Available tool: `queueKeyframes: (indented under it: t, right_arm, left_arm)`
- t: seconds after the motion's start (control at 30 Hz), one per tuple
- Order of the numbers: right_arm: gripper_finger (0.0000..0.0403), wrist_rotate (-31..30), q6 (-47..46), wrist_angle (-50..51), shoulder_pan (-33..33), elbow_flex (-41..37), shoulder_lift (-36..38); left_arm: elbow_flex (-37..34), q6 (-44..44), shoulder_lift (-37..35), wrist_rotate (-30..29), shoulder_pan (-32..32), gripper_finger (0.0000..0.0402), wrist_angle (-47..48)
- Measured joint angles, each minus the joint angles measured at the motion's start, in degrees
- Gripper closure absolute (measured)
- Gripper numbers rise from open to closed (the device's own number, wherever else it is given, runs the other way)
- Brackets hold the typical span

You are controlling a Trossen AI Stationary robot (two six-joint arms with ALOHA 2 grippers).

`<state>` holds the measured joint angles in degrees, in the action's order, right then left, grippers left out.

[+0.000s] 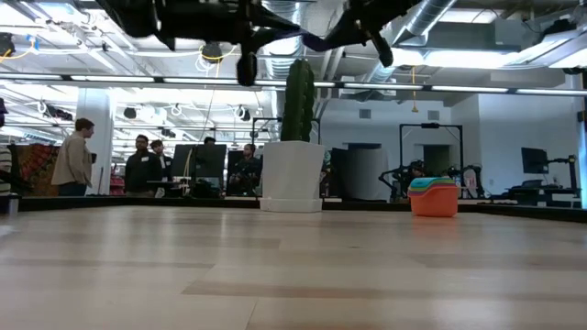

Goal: Nest measuring cups in basket
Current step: Stack the violet measuring cup on top of the light blue measuring cup

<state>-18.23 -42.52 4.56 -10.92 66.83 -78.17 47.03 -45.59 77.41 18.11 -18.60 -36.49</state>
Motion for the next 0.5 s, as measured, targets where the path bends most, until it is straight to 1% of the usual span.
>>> queueKeyframes:
  t: [0.07,0.17,0.27,0.33,0.5]
  right_arm:
    - [0.0392,-0.28,-0.33,1.21,-0.04,0.00,0.13]
    - [0.0380,-0.68,-2.39,3.67,-0.02,0.02,0.15]
    - [0.0387,-0.53,-3.12,5.71,-0.02,0.02,0.00]
    - [0.0396,-0.43,-3.10,6.32,0.00,0.02,0.03]
    - [0.0398,-0.07,-3.17,7.80,-0.17,0.02,-0.02]
  left_arm:
    - [0.00,-2.08,2.23,1.84,-0.49,0.0401,-4.20]
    - [-0.02,-4.05,4.09,4.90,-1.70,0.0401,-6.60]
    - [-0.09,-3.37,4.49,6.35,-3.06,0.0401,-5.17]
    - [-0.09,-1.74,4.39,6.32,-3.64,0.0401,-3.71]
    - [-0.07,1.20,4.39,6.05,-4.40,0.0393,-1.78]
